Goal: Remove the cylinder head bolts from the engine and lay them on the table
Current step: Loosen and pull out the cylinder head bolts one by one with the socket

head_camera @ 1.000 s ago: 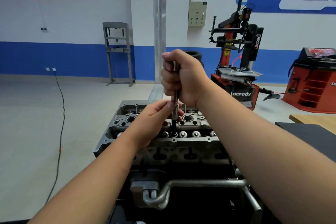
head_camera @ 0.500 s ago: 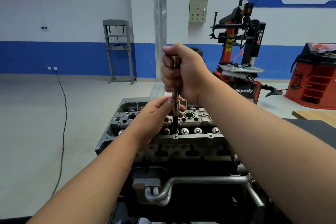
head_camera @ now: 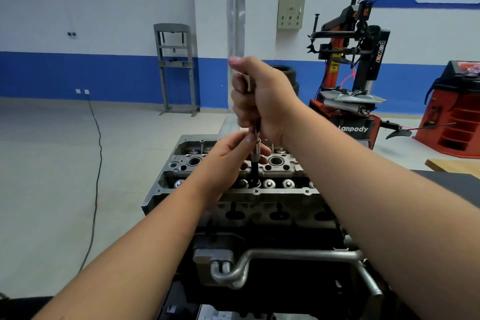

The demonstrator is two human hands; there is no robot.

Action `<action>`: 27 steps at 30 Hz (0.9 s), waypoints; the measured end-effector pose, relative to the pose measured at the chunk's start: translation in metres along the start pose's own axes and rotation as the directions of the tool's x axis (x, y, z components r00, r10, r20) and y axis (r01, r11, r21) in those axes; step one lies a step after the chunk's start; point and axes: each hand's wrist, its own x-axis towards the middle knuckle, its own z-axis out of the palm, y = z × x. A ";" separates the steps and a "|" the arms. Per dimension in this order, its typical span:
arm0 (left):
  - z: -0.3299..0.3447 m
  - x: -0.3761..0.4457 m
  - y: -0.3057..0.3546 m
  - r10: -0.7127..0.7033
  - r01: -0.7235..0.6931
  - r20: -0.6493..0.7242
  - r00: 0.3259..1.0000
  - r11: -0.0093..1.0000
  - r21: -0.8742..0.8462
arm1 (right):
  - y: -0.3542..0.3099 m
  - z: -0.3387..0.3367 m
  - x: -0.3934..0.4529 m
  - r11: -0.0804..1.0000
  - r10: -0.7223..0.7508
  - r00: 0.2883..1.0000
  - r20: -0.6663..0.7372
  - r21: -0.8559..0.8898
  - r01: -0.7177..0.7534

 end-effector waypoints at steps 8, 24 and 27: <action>0.002 0.002 0.001 0.045 -0.043 -0.063 0.997 0.999 0.028 | 0.009 0.015 -0.010 0.980 -0.162 0.919 -0.360 -0.165 0.109; 0.002 0.004 -0.005 0.048 -0.046 -0.078 0.996 0.999 0.029 | 0.010 0.019 -0.011 0.973 -0.187 0.899 -0.397 -0.198 0.115; 0.000 0.007 -0.008 0.050 -0.048 -0.128 0.991 0.999 0.016 | 0.012 0.025 -0.010 0.985 -0.172 0.898 -0.405 -0.093 0.146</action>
